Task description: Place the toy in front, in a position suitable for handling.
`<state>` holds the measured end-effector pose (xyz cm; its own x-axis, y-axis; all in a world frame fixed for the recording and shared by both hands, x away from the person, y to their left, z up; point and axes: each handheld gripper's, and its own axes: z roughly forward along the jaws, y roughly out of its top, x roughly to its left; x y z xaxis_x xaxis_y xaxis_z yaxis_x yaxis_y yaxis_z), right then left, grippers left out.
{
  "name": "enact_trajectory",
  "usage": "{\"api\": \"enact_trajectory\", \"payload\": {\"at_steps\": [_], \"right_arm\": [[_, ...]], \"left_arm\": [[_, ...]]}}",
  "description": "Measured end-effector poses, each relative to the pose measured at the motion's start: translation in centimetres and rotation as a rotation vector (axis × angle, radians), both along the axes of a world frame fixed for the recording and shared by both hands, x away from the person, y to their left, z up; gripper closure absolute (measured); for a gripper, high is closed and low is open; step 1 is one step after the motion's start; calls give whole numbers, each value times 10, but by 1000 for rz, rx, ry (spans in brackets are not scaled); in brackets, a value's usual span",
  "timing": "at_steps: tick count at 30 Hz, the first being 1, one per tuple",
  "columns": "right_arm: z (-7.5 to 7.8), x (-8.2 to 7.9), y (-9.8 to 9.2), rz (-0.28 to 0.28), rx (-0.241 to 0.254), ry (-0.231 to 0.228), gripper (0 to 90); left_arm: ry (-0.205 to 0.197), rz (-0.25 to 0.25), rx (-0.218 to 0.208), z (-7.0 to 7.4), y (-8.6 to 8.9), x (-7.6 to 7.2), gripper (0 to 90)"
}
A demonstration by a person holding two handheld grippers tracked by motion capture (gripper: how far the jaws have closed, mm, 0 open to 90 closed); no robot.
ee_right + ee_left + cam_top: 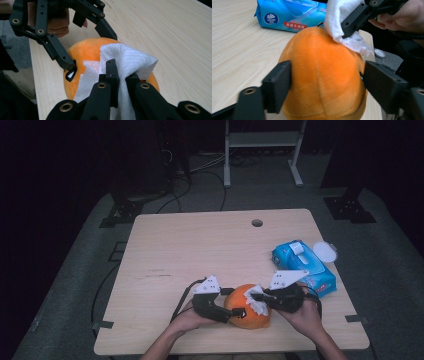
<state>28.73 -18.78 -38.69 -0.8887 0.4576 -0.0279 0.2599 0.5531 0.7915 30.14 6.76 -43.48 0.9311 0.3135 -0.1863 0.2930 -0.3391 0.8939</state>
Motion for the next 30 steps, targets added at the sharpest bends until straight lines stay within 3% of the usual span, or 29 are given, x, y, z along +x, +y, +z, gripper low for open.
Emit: {"api": "enact_trajectory", "payload": {"at_steps": [4,8,11,15,18,21,22,26,27,28,30], "right_arm": [[4,-5,6,6,-10,-23,857],[9,-15,21,74,25,-29,857],[10,-18,28,90,5,-47,858],[11,-11,17,41,0,-56,858],[9,-5,6,10,-13,-32,858],[9,-4,1,-7,-22,-27,858],[9,-5,2,-8,-26,-26,858],[11,-11,13,22,-25,-33,858],[11,-15,22,62,-17,-38,857],[11,-17,26,70,-28,-47,857],[11,-18,30,75,-31,-55,858]], "left_arm": [[-59,-8,34,6,-6,-7,316],[-192,-54,115,13,-18,-22,327],[-242,-69,145,12,-21,-28,330],[-229,-66,135,8,-17,-23,340],[-211,-54,124,7,-15,-20,302],[-142,-23,98,5,-15,-14,221],[-135,-25,98,4,-15,-13,225],[-182,-47,114,6,-18,-19,306],[-232,-71,143,8,-22,-24,312],[-252,-80,161,8,-23,-27,314],[-263,-87,167,8,-22,-28,321]]}}
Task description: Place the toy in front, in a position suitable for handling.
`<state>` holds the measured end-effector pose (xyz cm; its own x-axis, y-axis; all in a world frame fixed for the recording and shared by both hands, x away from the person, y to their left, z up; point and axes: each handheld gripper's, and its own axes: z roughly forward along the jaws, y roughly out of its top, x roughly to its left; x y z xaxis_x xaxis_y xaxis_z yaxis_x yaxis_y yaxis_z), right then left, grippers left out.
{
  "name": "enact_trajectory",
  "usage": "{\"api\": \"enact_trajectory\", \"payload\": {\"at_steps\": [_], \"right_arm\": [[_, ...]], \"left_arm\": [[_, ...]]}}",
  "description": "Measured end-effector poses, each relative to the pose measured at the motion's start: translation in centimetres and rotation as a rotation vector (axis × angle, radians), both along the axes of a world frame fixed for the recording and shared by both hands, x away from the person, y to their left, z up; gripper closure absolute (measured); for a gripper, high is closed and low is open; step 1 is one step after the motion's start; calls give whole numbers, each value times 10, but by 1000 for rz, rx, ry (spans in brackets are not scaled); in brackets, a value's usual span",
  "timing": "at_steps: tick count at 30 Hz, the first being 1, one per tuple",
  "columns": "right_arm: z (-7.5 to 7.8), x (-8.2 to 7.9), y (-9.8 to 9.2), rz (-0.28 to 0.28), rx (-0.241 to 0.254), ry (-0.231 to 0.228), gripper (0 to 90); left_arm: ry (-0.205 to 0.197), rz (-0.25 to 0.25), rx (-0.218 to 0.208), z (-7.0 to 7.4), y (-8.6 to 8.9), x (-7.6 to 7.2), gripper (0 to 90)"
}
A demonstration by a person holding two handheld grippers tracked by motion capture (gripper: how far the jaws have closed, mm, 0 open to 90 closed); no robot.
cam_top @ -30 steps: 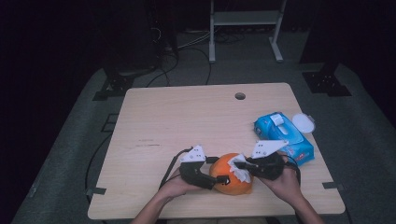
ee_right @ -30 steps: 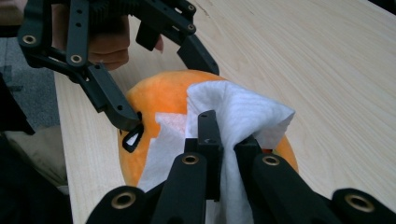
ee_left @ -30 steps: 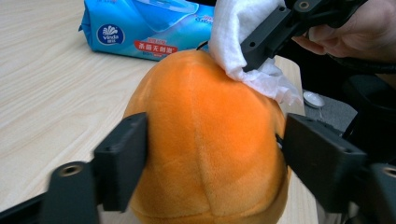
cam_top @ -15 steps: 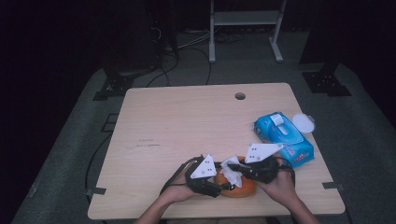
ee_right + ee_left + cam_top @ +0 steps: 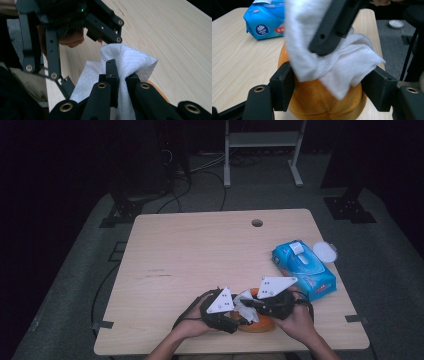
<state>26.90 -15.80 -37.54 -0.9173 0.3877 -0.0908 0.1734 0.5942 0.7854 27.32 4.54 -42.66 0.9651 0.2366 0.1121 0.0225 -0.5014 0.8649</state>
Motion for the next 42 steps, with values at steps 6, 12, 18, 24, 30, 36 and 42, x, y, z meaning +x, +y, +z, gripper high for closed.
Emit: {"api": "enact_trajectory", "payload": {"at_steps": [6,12,18,24,30,36,42], "right_arm": [[3,7,-16,-70,-30,-21,858],[-1,13,-31,-114,-20,-1,858],[-3,0,0,6,-17,-10,857],[-2,5,-6,-12,-37,-16,858],[-4,18,-42,-111,-14,25,858],[-5,15,-34,-89,-46,22,858],[-4,10,-22,-48,-56,17,858]], "left_arm": [[23,7,-8,-3,4,4,327],[46,14,-21,-6,5,7,322],[9,-4,9,-6,1,2,308],[40,10,-1,-9,6,7,319],[71,21,-21,-14,10,14,322],[120,29,-41,-5,11,17,223],[96,37,-42,-6,4,12,268]]}}
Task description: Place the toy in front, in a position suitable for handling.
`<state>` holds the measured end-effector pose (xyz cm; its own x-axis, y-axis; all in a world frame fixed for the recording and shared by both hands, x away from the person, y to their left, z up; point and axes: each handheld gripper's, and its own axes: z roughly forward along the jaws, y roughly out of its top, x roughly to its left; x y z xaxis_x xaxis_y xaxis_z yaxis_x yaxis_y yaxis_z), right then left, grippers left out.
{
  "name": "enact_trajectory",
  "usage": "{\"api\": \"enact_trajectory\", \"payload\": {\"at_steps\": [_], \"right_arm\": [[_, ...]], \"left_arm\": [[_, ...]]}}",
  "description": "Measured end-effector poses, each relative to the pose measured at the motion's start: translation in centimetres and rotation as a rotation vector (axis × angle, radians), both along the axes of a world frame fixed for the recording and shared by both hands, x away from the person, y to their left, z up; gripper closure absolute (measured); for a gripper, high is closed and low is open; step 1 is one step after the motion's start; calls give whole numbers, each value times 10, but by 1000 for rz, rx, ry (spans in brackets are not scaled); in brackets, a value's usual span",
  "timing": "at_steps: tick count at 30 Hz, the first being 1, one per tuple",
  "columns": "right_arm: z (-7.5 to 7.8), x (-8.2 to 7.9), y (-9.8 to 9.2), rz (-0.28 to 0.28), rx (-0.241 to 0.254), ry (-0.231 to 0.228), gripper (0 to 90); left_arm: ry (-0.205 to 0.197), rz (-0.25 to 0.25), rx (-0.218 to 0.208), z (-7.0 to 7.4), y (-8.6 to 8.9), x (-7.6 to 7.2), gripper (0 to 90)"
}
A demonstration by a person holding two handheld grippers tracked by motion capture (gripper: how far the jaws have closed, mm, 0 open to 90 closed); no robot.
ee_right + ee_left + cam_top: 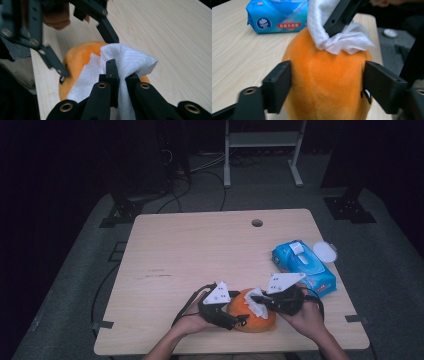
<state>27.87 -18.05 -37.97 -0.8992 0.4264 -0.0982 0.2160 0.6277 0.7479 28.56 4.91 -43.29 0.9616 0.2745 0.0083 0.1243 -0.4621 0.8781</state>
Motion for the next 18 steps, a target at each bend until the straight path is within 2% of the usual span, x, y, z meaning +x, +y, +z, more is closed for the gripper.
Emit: {"api": "enact_trajectory", "payload": {"at_steps": [4,5,7,13,15,18], "right_arm": [[-2,-6,14,39,-10,-11,858],[-2,-7,17,39,-25,-22,858],[0,-7,17,40,-24,-26,858],[2,-2,3,4,-23,-31,859],[3,2,-10,-45,-39,-50,859],[2,6,-21,-70,-17,-17,859]], "left_arm": [[-22,-5,16,-4,-2,-4,303],[-23,-7,13,-4,-1,-4,309],[-21,-8,6,-6,1,-3,319],[-7,-8,-3,-7,5,1,326],[-2,-8,-3,-8,6,2,327],[0,-11,-7,-8,6,2,326]]}}
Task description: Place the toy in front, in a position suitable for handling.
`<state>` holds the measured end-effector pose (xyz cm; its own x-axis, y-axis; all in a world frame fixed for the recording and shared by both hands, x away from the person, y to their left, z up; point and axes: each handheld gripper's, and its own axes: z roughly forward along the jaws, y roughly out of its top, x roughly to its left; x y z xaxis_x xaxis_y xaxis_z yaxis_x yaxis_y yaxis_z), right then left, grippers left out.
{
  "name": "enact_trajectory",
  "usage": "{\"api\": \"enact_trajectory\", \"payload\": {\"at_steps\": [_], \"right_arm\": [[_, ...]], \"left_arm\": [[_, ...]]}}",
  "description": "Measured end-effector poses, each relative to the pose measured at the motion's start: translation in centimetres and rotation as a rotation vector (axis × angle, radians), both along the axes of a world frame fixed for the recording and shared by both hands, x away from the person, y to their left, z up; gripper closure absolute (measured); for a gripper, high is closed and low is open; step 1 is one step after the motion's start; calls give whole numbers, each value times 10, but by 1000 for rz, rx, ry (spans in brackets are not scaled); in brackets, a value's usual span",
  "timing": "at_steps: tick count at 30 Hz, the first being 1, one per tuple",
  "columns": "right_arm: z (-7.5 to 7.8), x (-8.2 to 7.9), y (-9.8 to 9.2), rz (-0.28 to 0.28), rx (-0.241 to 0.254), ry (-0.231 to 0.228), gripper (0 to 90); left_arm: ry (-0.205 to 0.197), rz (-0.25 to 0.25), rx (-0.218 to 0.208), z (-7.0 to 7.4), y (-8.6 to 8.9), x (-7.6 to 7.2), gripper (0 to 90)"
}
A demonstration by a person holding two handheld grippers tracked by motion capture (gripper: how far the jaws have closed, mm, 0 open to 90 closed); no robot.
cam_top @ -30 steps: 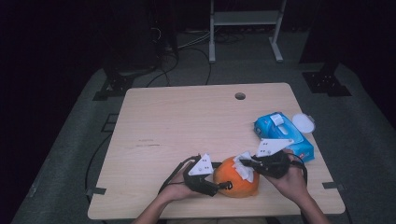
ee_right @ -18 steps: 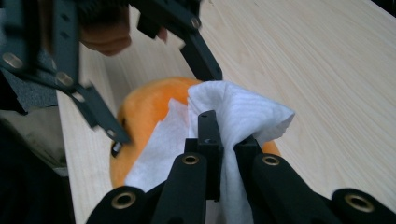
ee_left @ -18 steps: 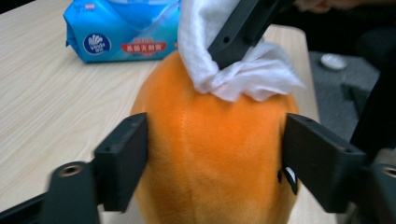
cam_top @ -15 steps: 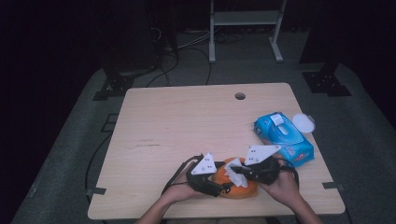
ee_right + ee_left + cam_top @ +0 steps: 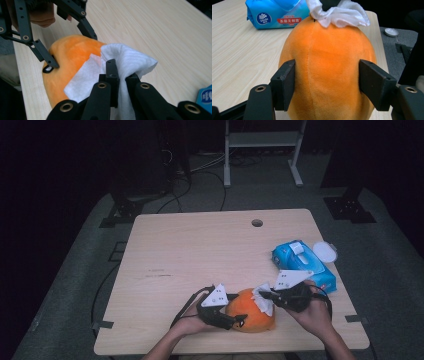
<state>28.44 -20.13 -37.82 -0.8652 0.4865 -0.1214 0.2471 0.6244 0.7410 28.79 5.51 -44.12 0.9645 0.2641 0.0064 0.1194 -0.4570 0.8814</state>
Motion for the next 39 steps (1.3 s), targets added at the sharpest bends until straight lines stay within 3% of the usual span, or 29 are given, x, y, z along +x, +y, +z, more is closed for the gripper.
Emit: {"api": "enact_trajectory", "payload": {"at_steps": [2,5,7,8,9,12,16,26,29,31,35,39], "right_arm": [[-2,2,-2,2,13,18,859],[-1,-2,4,20,-3,8,858],[-1,-4,9,40,9,6,858],[-1,-4,9,40,9,6,858],[-1,-6,16,75,22,11,858],[-2,-8,22,90,-1,-6,858],[-1,-4,13,80,19,11,859],[-1,-2,-4,50,50,34,858],[-2,-3,1,65,56,50,858],[-2,-8,11,106,61,49,858],[1,-11,18,130,38,26,857],[2,-6,5,80,66,28,858]], "left_arm": [[8,-7,1,3,-1,1,313],[7,-11,1,9,0,3,233],[7,-8,-30,12,-1,5,234],[7,-8,-30,12,-1,5,238],[1,-16,-25,11,-3,3,248],[-7,-16,-13,7,0,3,319],[4,-11,-7,7,2,3,372],[25,-18,-7,6,6,4,381],[20,-25,-18,10,5,5,247],[8,-21,-49,13,4,5,219],[9,-16,-25,9,3,4,326],[28,-7,-27,6,6,7,358]]}}
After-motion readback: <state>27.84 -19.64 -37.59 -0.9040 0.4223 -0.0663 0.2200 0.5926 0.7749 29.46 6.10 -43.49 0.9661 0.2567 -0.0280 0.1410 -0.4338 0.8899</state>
